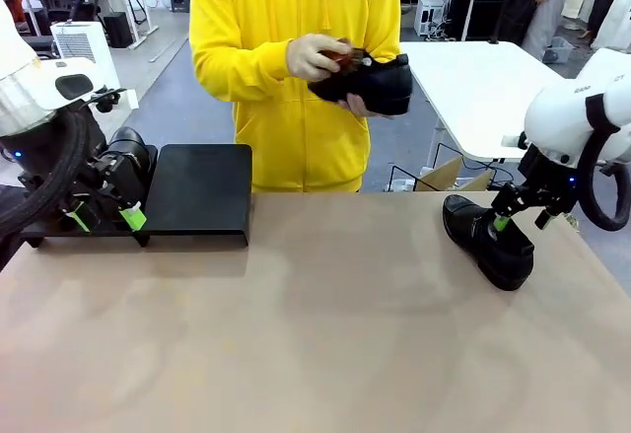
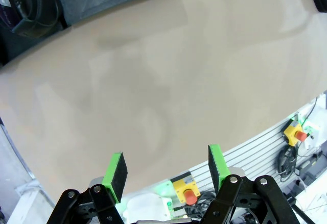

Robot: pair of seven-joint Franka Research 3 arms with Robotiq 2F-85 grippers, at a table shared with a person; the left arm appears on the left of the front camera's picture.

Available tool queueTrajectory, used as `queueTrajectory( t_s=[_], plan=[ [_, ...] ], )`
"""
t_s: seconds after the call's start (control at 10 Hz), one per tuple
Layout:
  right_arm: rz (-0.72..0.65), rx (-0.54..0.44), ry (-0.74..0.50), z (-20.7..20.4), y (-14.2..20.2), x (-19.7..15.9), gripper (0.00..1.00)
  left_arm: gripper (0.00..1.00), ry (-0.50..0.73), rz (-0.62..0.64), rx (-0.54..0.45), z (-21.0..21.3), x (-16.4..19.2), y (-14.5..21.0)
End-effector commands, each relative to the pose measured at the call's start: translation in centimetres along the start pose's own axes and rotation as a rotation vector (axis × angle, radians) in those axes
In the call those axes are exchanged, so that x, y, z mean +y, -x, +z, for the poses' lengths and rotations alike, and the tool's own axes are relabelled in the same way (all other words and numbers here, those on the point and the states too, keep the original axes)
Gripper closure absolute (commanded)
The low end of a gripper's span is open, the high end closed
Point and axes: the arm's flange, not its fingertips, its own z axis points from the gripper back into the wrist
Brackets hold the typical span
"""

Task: Organize the shoes by placing them on the stand.
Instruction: Pick up one Shoe and place it in the middle of the table.

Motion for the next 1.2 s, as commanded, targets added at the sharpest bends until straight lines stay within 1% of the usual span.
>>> queueTrajectory(
  t_s=[0.0, 0.3, 0.4, 0.5, 0.8, 0.9, 1.1],
  plan=[
    [0.102, -0.007, 0.044, -0.7, 0.8, 0.3, 0.0, 0.18, 0.006, -0.005, 0.001, 0.0, 0.2, 0.2],
    [0.166, -0.036, 0.07, -0.8, 1.1, 0.6, 0.0, 0.18, 0.006, -0.005, 0.001, 0.0, 0.2, 0.2],
    [0.176, -0.053, 0.06, -0.9, 1.0, 0.8, 0.14, 0.18, 0.006, -0.005, 0.001, 0.0, 0.2, 0.2],
    [0.188, -0.046, 0.076, -1.0, 1.0, 1.2, 0.34, 0.18, 0.006, -0.005, 0.001, 0.0, 0.2, 0.2],
    [0.2, -0.027, 0.073, -1.4, 0.5, 1.7, 0.94, 0.18, 0.006, -0.005, 0.001, 0.0, 0.2, 0.2],
    [0.207, -0.016, 0.072, -1.5, 0.3, 1.9, 1.0, 0.18, 0.006, -0.005, 0.001, 0.0, 0.2, 0.2],
    [0.218, -0.004, 0.076, -1.6, 0.2, 2.2, 1.0, 0.18, 0.006, -0.005, 0.001, 0.0, 0.2, 0.2]
  ],
)
